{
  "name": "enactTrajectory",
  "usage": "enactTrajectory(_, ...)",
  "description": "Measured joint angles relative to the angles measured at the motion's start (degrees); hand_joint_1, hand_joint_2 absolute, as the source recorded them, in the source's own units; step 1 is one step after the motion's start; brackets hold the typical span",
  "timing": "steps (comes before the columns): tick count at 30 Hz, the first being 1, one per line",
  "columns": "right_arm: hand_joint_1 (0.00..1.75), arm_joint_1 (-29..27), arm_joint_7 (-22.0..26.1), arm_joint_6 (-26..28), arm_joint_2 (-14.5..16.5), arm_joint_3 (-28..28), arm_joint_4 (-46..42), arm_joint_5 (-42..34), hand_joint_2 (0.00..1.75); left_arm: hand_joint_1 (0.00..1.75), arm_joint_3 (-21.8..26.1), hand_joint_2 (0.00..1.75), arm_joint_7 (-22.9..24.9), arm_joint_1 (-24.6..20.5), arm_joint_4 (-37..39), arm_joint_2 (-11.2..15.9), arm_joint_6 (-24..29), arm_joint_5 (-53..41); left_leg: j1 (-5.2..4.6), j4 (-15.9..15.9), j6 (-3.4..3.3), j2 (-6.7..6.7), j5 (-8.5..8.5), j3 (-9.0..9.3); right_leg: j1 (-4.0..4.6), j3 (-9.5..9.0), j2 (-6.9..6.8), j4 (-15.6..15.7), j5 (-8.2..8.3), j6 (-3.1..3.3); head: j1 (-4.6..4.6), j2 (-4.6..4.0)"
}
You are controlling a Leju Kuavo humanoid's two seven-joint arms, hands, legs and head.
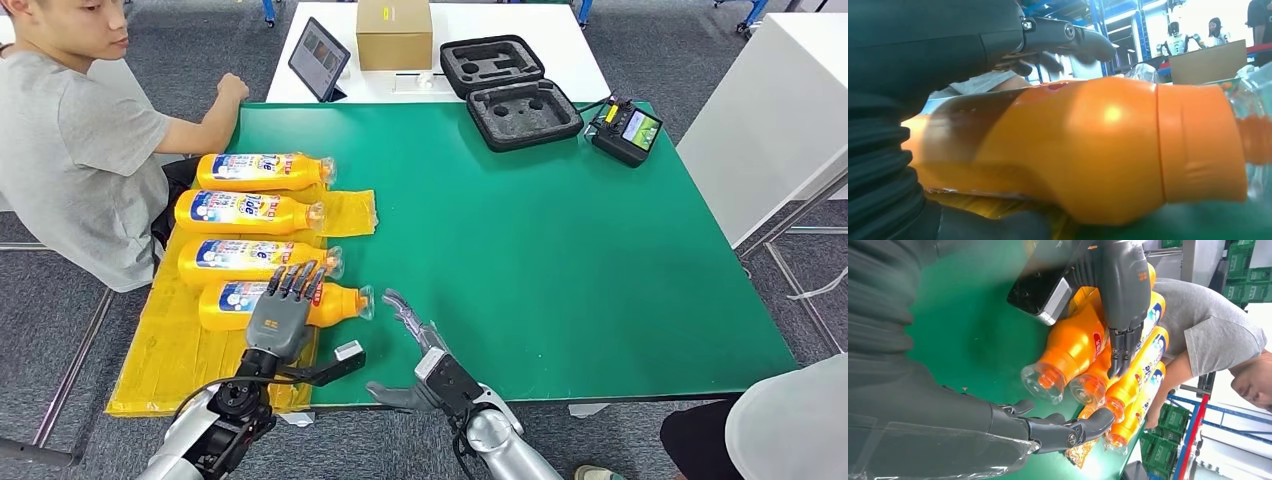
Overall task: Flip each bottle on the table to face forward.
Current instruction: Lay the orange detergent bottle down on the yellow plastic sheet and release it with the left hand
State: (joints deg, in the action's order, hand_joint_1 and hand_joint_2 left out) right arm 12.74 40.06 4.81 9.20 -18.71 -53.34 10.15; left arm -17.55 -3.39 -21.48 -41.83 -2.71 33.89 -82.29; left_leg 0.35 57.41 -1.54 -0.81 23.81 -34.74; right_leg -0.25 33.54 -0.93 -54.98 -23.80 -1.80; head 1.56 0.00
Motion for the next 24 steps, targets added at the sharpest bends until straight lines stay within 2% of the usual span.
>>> enactTrajectory(6,0.00,0.0,0.0,0.2,-0.1,0.0,0.1,-0.4,1.75,0.00,0.1,0.00,0.7,-0.4,-0.2,0.0,-2.7,-1.8,0.00,0.0,-0.01,0.04,0.00,0.17,0.00,-0.21,-0.09,0.0,-0.02,0.01,0.01,0.00)
enactTrajectory(10,0.00,0.3,0.0,0.4,-0.3,0.0,0.2,-0.7,1.75,0.00,0.0,0.00,0.7,-0.4,-1.7,0.0,-6.8,-3.3,-0.01,0.0,-0.04,0.10,-0.03,0.20,-0.03,-0.29,-0.17,0.0,-0.02,0.01,0.00,0.00)
enactTrajectory(17,0.00,0.4,0.0,0.6,-0.5,0.0,0.4,-0.8,1.75,0.00,-1.1,0.00,0.3,1.5,-5.0,0.1,-10.1,-4.6,-0.04,0.0,-0.05,0.09,-0.03,0.19,-0.06,-0.26,-0.17,0.0,-0.02,0.00,0.01,0.00)
enactTrajectory(20,0.00,0.4,0.0,1.0,-0.5,0.0,0.4,-0.8,1.75,0.00,-2.1,0.00,0.1,3.5,-8.7,0.3,-11.7,-5.3,-0.04,0.0,-0.04,0.09,-0.02,0.16,-0.06,-0.23,-0.16,0.0,-0.02,0.00,0.01,0.00)
enactTrajectory(24,0.00,0.2,0.0,1.2,-0.9,0.3,0.4,-0.7,1.75,0.00,-4.3,0.00,-1.2,8.5,-18.4,1.4,-14.7,-5.3,-0.04,0.0,-0.04,0.04,-0.01,0.02,-0.06,-0.03,-0.12,0.0,-0.03,0.00,0.01,0.00)
